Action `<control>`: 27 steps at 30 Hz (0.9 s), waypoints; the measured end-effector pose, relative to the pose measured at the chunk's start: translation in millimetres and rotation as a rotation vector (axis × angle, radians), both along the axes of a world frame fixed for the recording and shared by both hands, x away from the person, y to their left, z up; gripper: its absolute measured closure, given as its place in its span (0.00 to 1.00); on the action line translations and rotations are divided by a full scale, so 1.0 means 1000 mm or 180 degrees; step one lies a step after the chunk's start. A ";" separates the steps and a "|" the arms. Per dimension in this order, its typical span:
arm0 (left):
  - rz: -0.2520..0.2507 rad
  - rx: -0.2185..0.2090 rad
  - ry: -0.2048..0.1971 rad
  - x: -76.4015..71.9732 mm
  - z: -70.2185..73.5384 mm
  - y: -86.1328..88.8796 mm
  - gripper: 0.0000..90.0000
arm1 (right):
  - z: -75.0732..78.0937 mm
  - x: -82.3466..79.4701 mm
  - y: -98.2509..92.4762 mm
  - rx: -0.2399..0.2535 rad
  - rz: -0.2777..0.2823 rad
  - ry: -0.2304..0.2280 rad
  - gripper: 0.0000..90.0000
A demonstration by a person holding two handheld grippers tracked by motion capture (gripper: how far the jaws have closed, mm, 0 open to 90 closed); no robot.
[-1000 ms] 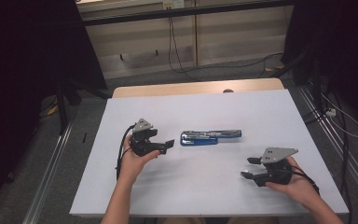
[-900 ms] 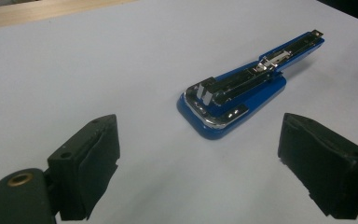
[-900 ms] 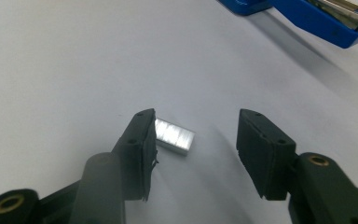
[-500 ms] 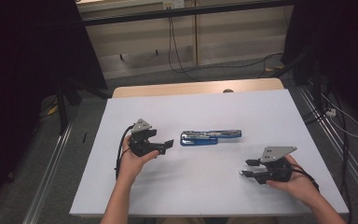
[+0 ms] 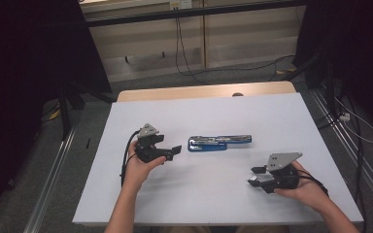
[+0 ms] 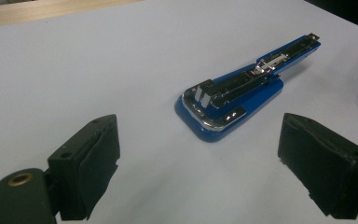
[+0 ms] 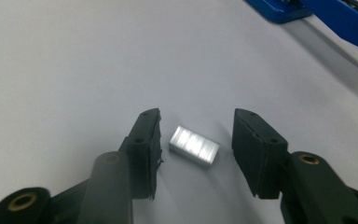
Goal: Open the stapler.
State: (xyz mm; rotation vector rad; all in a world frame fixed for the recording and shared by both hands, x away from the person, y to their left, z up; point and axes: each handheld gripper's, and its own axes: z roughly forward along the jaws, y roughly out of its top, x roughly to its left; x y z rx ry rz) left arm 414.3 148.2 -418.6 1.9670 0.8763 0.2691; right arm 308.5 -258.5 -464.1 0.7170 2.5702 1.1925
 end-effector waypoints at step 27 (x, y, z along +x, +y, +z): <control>0.0004 0.0015 -0.0016 0.000 0.001 0.002 0.15 | 0.004 -0.007 -0.005 -0.0055 -0.0002 0.0189 0.80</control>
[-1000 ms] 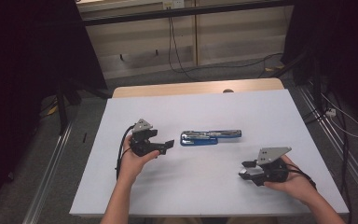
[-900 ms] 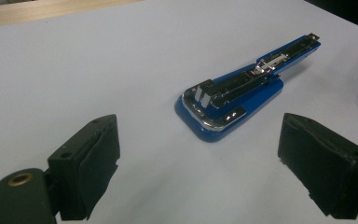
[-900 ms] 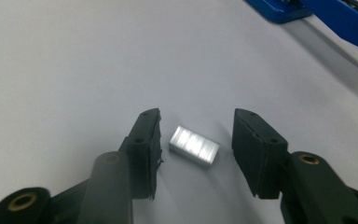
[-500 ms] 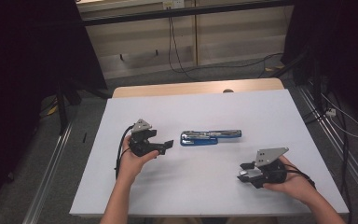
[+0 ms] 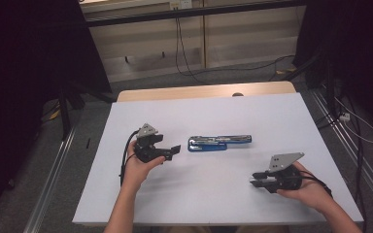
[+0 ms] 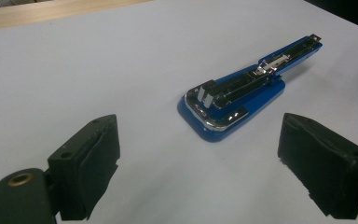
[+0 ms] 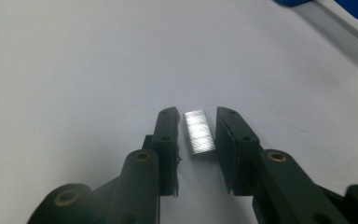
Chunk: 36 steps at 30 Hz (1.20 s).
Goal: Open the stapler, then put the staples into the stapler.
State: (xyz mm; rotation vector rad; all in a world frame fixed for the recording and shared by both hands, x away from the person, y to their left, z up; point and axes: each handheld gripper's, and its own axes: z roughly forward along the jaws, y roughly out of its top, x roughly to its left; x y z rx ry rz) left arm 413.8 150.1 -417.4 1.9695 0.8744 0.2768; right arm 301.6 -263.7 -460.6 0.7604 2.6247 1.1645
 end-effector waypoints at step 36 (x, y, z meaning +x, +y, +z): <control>0.0048 0.0023 -0.0076 -0.002 0.007 0.007 0.14 | 0.019 0.022 0.004 0.0156 -0.0106 0.0079 0.89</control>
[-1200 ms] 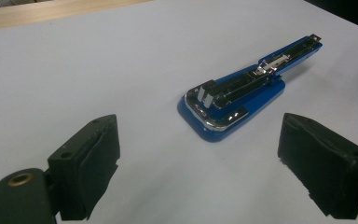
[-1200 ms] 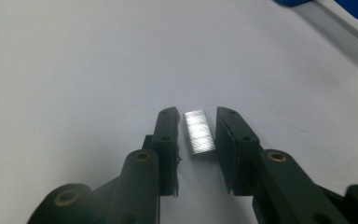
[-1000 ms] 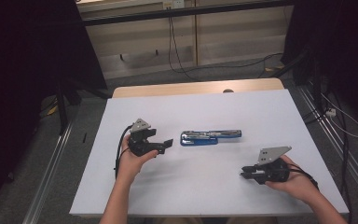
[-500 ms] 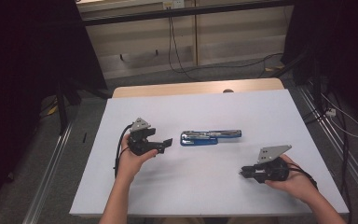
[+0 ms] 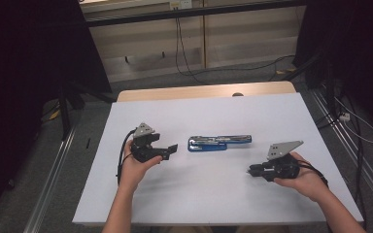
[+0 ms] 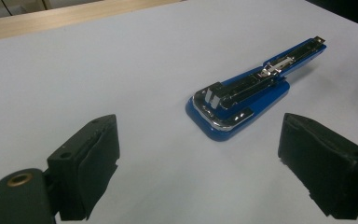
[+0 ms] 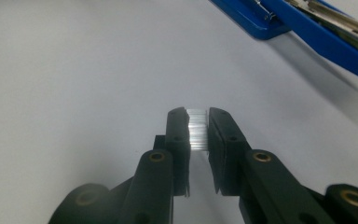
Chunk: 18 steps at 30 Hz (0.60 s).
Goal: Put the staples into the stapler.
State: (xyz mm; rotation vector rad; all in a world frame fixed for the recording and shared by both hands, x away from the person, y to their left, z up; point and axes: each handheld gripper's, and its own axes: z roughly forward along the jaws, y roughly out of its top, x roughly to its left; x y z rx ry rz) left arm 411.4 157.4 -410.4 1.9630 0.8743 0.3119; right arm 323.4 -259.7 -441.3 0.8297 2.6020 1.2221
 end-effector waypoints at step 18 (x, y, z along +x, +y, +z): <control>0.0032 -0.0006 0.0007 -0.003 0.002 0.008 0.14 | 0.036 0.030 0.014 -0.0063 0.0147 -0.0112 0.89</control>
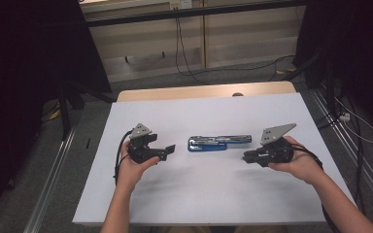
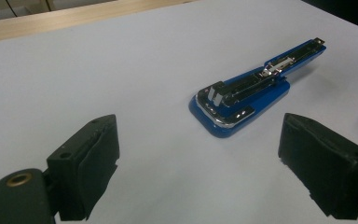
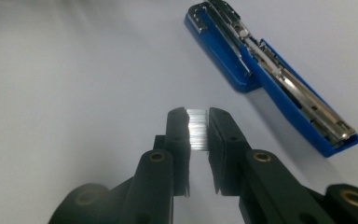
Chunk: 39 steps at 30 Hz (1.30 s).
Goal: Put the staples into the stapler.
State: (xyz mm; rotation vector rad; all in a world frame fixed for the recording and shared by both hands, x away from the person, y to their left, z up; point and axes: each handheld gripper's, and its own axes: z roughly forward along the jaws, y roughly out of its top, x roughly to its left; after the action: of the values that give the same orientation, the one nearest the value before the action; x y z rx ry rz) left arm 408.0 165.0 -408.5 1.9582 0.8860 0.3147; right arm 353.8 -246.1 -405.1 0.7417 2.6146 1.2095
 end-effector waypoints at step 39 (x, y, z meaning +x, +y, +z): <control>0.0078 -0.0003 0.0031 -0.007 0.003 0.014 0.09 | 0.021 0.075 0.049 0.0104 0.0225 -0.0193 0.89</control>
State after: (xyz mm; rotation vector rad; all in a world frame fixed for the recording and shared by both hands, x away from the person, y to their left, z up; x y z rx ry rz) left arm 401.2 179.0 -405.8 1.9509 0.9169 0.3191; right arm 428.4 -197.0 -384.0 0.6128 2.5979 1.2759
